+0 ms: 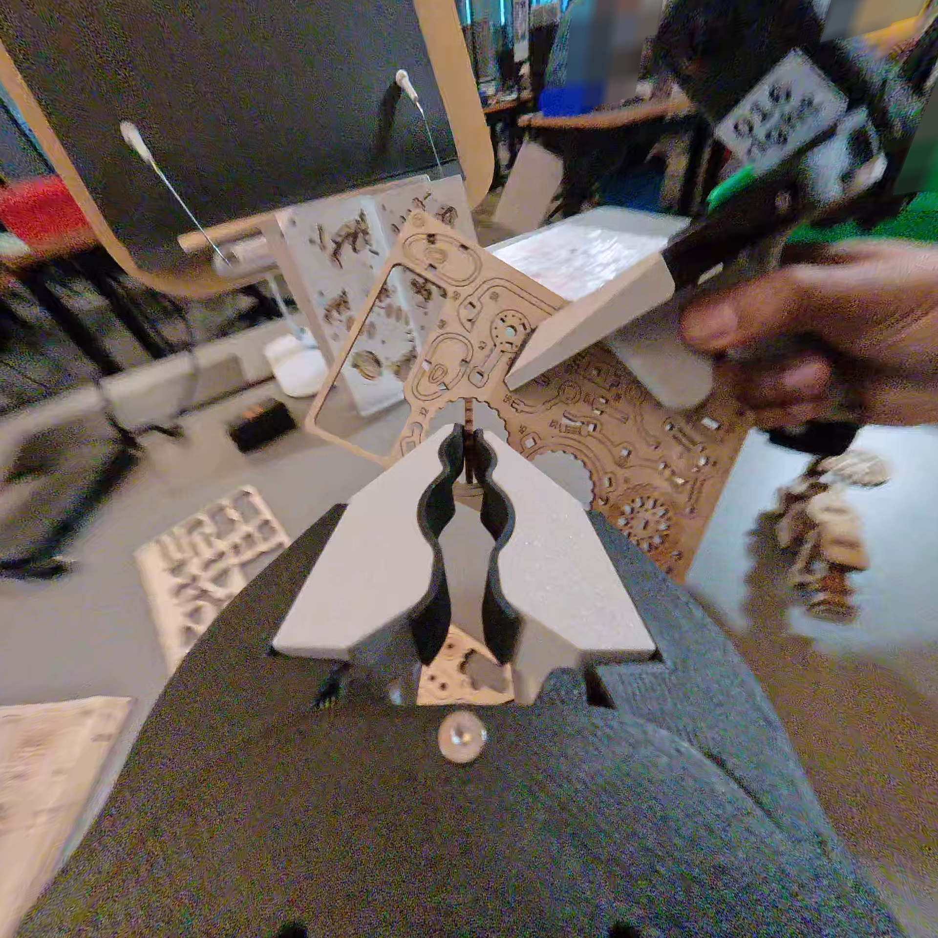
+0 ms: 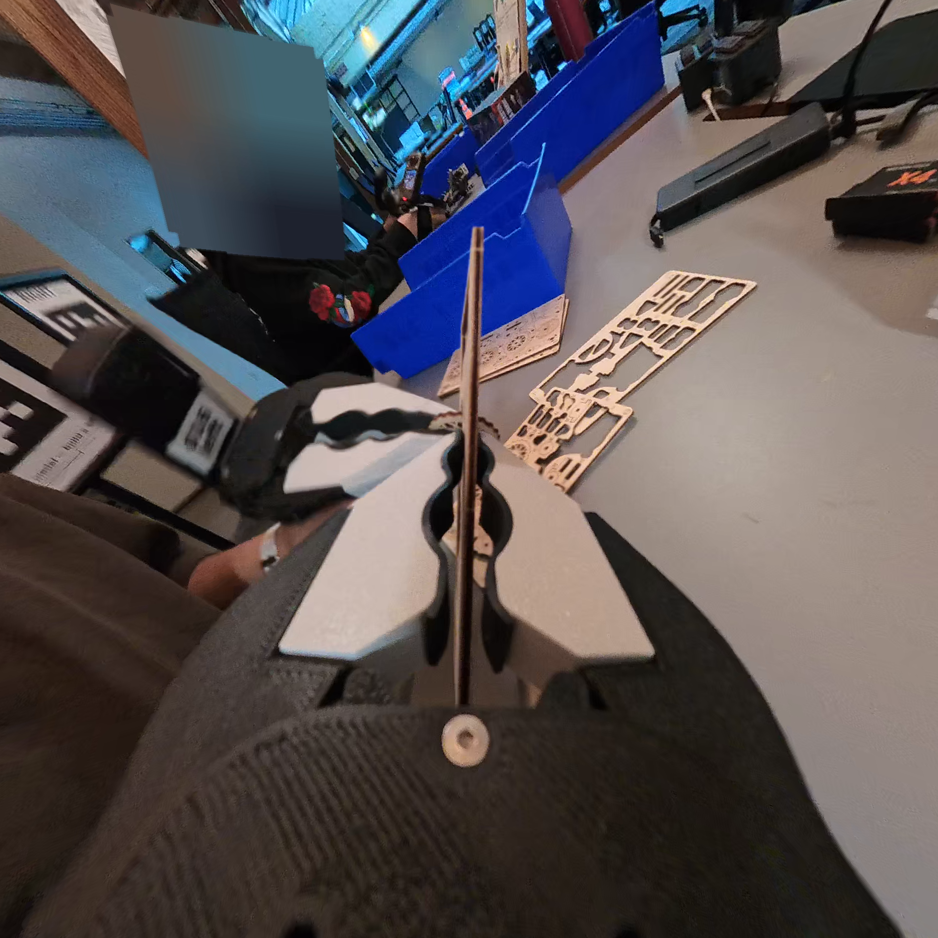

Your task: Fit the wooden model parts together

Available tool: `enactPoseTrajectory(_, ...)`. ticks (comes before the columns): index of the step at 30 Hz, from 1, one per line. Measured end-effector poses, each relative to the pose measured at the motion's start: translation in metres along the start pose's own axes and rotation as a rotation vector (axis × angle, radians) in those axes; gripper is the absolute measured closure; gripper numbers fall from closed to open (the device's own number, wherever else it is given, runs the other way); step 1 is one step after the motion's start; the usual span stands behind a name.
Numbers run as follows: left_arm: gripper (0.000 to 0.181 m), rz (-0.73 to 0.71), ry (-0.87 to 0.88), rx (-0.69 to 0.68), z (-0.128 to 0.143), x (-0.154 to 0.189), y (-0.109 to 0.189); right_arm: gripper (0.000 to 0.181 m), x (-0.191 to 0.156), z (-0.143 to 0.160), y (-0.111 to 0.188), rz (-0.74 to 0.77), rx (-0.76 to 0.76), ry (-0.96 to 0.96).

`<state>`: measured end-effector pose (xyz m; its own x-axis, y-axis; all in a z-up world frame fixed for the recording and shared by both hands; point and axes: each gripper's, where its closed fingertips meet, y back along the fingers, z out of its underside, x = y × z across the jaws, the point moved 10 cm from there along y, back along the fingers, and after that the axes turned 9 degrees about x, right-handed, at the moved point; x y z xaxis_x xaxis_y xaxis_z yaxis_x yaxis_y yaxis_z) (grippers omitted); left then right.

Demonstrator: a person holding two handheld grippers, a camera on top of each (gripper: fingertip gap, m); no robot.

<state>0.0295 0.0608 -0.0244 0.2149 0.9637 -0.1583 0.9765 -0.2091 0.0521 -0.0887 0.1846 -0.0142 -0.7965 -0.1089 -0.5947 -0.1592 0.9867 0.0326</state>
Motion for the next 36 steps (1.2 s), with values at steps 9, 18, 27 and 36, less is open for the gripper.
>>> enactPoseTrajectory(9,0.178,-0.012,-0.289,0.001,-0.001,0.005,0.006,0.18,0.004,0.005,-0.002,-0.051,-0.015,-0.103)
enactPoseTrajectory(18,0.178,0.022,0.042,0.013,-0.002,0.001,0.001,0.18,0.001,-0.001,0.001,-0.006,0.001,-0.044)
enactPoseTrajectory(27,0.178,0.001,-0.033,0.02,-0.003,0.002,0.003,0.18,-0.001,-0.001,0.001,-0.014,0.008,-0.067)
enactPoseTrajectory(36,0.176,0.005,0.435,0.085,-0.002,-0.012,0.001,0.179,-0.013,-0.005,-0.002,0.043,0.03,0.062)
